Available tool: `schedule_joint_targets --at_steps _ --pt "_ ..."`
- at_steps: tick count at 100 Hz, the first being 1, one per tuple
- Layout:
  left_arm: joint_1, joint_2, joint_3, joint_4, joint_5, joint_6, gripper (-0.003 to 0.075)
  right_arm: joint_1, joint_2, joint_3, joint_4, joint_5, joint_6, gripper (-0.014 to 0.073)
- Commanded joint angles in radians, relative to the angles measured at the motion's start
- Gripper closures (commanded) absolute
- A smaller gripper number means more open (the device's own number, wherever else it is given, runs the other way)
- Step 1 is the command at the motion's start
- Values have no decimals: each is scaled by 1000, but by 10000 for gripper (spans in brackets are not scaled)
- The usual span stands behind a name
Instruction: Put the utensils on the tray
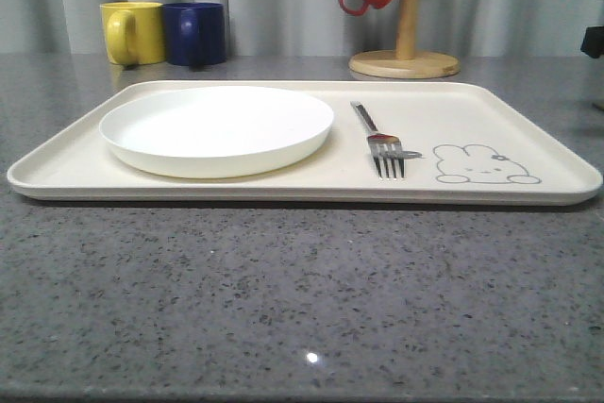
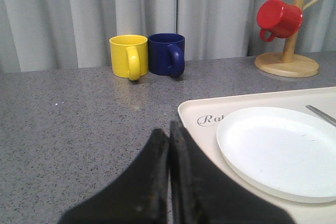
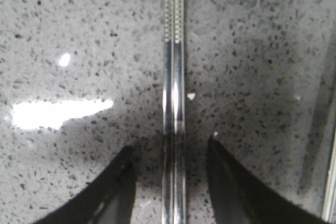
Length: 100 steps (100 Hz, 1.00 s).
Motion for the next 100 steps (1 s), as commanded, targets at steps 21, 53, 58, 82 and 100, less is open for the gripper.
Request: schedule_joint_targets --at_steps 21,53,58,82,100 --pt "-8 4 -28 -3 -75 -9 738 -7 -38 -29 -3 -9 -15 519" --pt "-8 4 -28 -3 -75 -9 738 -3 -61 -58 22 23 -15 648" --pt "-8 4 -28 -3 -75 -9 738 0 -77 -69 44 33 2 648" --pt "-8 4 -28 -3 -75 -9 738 104 -189 -85 62 16 126 648" --pt "-8 4 -28 -3 -75 -9 738 256 -196 -85 25 -13 261 649"
